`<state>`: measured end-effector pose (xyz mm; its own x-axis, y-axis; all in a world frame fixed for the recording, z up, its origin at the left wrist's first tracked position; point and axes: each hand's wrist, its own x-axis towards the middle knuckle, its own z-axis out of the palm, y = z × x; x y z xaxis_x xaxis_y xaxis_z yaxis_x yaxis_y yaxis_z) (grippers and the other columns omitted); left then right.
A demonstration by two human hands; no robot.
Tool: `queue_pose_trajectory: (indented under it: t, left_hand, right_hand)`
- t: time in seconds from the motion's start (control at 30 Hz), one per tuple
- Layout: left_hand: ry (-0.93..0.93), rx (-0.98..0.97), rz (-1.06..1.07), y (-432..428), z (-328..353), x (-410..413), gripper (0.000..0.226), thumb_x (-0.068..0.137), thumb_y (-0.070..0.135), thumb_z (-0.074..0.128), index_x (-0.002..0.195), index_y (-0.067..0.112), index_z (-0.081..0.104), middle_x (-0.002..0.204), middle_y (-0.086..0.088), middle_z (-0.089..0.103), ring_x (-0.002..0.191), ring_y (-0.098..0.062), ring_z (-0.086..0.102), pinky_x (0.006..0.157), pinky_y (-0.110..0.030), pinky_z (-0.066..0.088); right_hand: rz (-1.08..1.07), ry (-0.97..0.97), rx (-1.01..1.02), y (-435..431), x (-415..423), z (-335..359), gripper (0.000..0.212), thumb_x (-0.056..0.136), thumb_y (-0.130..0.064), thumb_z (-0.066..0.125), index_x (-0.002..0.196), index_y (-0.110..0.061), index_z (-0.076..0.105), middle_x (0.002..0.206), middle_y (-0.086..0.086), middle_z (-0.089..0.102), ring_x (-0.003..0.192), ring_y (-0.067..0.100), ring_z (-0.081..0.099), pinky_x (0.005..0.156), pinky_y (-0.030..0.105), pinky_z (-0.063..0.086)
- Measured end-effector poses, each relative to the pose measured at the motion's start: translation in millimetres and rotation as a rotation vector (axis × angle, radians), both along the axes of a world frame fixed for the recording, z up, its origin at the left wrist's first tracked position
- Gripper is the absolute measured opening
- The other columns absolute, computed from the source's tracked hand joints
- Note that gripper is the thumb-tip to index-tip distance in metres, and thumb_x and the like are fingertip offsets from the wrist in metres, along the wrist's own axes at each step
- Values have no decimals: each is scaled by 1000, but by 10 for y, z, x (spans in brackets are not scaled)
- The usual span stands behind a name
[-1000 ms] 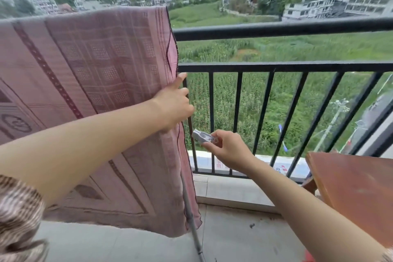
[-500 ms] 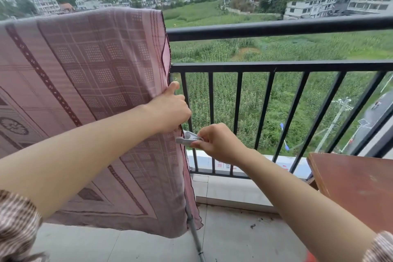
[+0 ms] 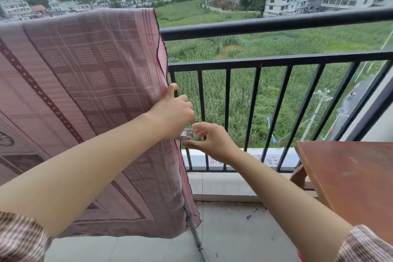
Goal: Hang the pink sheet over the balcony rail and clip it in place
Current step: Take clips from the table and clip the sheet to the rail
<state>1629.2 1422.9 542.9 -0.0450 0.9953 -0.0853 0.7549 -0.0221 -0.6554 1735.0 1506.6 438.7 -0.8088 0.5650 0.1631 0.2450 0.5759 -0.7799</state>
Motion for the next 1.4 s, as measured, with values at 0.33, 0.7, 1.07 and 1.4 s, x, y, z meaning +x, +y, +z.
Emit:
queue_pose_trajectory:
  t: [0.33, 0.7, 1.07, 1.4]
  left_hand:
    - [-629, 20, -39, 585, -1238, 631, 31, 89, 19, 45, 115, 22, 61, 117, -3, 54, 112, -23, 45, 87, -38, 41]
    - [-1026, -414, -39, 685, -2760, 2952, 39, 89, 18, 46, 128, 19, 51, 127, -7, 46, 125, -25, 40, 96, -39, 42]
    - [-1061, -560, -103, 659, -3518, 4853, 51, 90, 19, 42, 141, 17, 35, 153, -9, 23, 140, -27, 20, 109, -40, 32]
    - [-908, -543, -103, 636, -3885, 5020, 78, 95, 53, 36, 151, 17, -4, 158, -9, -16, 147, -26, -10, 118, -36, 6]
  right_hand:
    - [-441, -258, -170, 65, 1258, -950, 33, 85, -27, 67, 114, -11, 62, 103, 1, 64, 89, 13, 55, 79, 23, 42]
    - [-943, -558, -391, -431, 3774, -1772, 25, 85, -27, 56, 106, -18, 65, 111, 3, 67, 102, 25, 61, 82, 31, 47]
    - [-1188, -669, -444, -537, 5609, -2188, 22, 91, -26, 50, 109, -19, 60, 107, 0, 60, 102, 25, 58, 78, 33, 44]
    - [-855, -881, -217, -201, 5788, -2447, 58, 84, -52, 60, 134, -24, 48, 147, 0, 29, 137, 20, 19, 107, 38, 22]
